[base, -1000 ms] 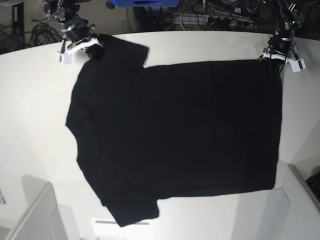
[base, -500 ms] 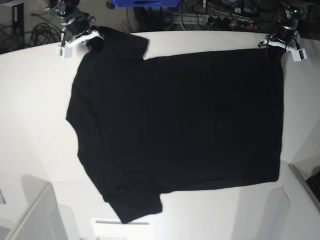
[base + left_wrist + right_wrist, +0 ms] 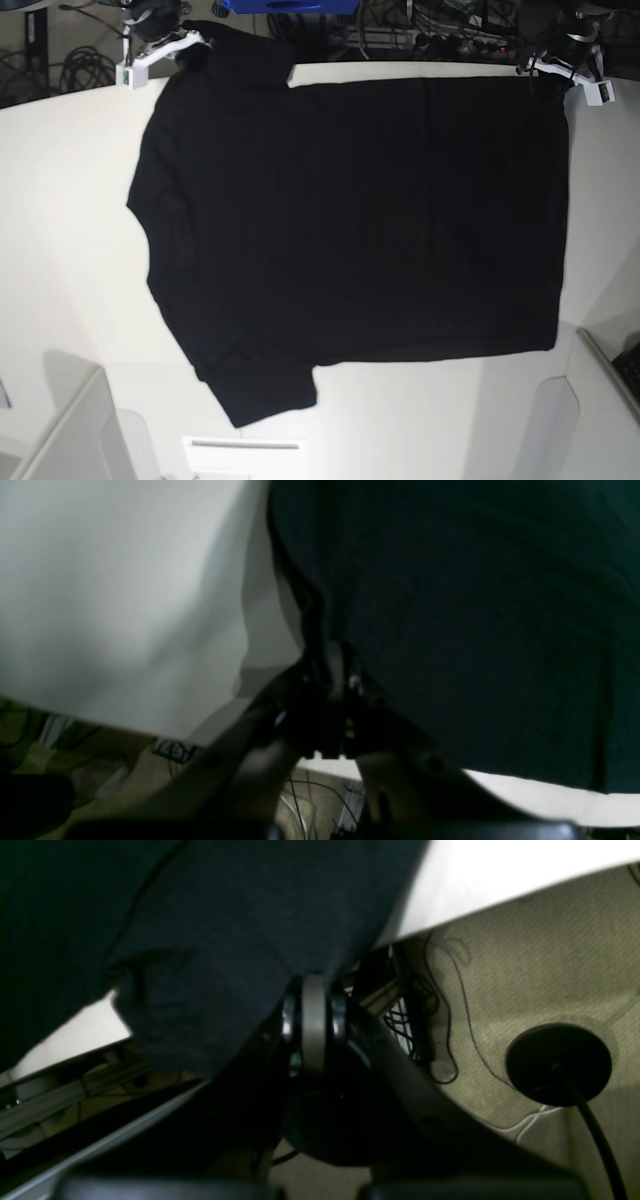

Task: Fold the T-shirt properly
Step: 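Close both grippers on the shoulder corners and lift slightly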

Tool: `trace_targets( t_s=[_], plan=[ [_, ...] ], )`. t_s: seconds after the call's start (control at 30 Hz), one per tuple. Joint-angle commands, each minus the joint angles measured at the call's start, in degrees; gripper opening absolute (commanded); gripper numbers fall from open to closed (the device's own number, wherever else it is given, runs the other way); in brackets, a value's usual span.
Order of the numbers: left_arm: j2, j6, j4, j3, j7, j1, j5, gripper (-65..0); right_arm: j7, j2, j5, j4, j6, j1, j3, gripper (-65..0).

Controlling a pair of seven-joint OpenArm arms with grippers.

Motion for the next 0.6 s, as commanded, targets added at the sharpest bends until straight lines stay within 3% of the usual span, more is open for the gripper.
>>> trace_targets(
  t_s=[0.0,0.57],
  plan=[
    [-0.55,-0.27,0.97,-0.47,-1.09,0.86,-0.85,-65.0,0.55,0.43,0.55,1.83,0.49,-1.01,0.10,-65.0],
    [-0.20,-0.01,9.59,-0.47,-1.01,3.06,-0.94,-65.0,0.20,0.70,0.55,7.63,0.14,1.72,0.01,-65.0]
  ],
)
